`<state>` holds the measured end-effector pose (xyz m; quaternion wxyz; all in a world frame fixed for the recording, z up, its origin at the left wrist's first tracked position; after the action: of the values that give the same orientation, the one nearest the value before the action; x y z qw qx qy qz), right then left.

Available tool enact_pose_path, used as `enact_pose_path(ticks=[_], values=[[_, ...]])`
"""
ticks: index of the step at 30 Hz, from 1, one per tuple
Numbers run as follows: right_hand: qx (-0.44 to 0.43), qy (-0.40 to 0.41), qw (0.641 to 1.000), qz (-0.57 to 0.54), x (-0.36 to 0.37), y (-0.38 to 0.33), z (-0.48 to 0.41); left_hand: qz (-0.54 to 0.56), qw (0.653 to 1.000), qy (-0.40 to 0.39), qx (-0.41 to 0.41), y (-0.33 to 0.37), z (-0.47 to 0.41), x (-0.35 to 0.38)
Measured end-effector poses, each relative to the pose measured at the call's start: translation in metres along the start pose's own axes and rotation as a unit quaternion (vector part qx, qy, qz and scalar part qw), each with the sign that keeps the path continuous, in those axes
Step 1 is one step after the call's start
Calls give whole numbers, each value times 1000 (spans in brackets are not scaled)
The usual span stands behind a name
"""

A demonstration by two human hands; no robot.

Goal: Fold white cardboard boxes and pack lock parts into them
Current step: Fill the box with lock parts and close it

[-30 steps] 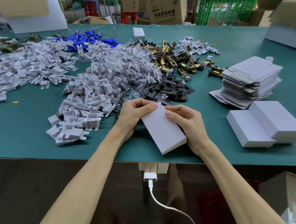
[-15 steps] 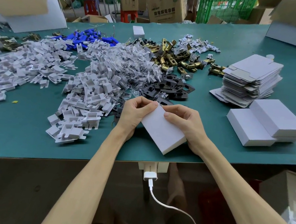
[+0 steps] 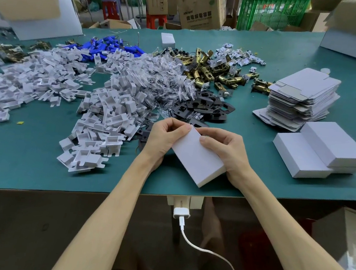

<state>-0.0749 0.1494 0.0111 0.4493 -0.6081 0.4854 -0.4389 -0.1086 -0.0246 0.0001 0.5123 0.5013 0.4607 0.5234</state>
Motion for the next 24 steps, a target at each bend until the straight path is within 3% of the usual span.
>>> enact_pose_path(ticks=[24], values=[[4,7,1000,-28,-3,2,-2,24,1000,-12,4,4,3,1]])
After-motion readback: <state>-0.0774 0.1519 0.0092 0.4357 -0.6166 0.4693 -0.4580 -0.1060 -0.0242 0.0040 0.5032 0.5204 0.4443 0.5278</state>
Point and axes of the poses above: each hand's wrist, its own z-axis away from the middle knuckle, its own x-axis out of the palm, y = z × x, the point moved 10 cm from there along -z, towards the middle knuckle, and after that the axes turned 8 degrees about -x, right-handed, at the moved point
